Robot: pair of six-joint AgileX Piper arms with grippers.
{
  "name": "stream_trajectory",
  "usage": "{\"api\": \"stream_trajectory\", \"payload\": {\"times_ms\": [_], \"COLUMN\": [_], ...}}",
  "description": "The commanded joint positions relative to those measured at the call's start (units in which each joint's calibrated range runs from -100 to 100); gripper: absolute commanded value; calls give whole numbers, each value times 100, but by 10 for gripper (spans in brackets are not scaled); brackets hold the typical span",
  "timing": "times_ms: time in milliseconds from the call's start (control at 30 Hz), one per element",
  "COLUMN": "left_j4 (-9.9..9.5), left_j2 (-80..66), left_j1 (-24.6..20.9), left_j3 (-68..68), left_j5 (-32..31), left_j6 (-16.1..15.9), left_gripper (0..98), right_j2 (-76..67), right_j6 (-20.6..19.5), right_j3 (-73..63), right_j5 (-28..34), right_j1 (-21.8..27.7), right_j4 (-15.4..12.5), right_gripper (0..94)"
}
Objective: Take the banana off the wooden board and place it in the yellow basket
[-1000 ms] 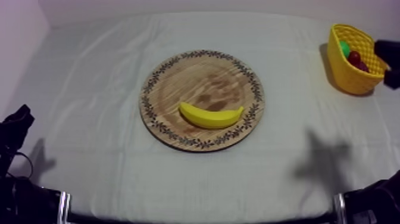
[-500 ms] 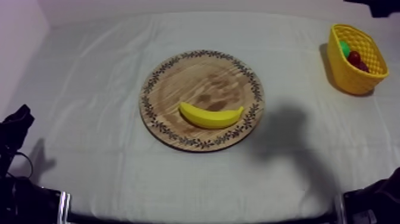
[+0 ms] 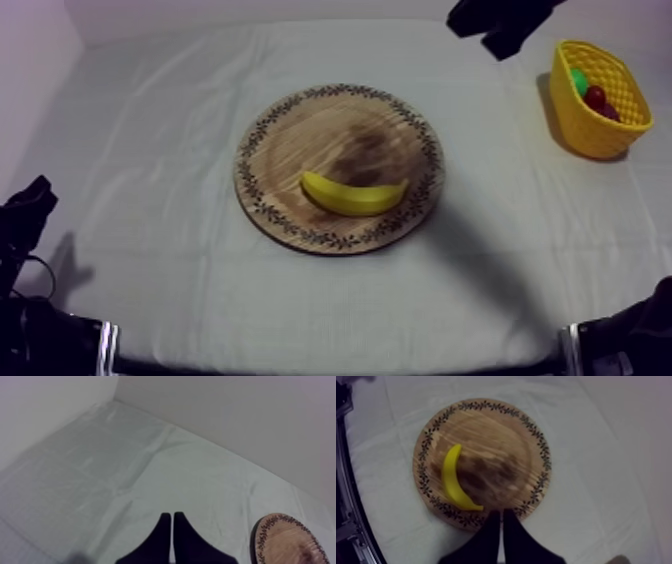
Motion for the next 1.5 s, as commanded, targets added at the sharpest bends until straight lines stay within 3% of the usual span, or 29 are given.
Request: {"api": "stream_trajectory", "payload": {"times_ms": [0, 133, 467, 633, 900, 1467], "left_j4": [-2, -2, -2, -2, -2, -2], "left_j2": [4, 4, 4, 4, 4, 4], "left_j1": [-1, -1, -1, -1, -1, -1], "left_j3": [0, 0, 0, 0, 0, 0], "left_j5": [0, 0, 0, 0, 0, 0], "left_j6": [1, 1, 1, 1, 1, 1], "left_gripper": [1, 1, 1, 1, 1, 1], "right_j2": [236, 379, 701, 1158, 2094, 4066], "right_j6": [12, 73, 100, -21, -204, -468], "right_j3": [20, 228, 615, 510, 375, -238], "right_j5": [9, -155, -485, -615, -1089, -1531], "right_j1": [-56, -163, -474, -686, -912, -834], "right_j4": [-6, -16, 2, 55, 165, 353], "right_gripper": [65, 129, 454, 555, 609, 626]}}
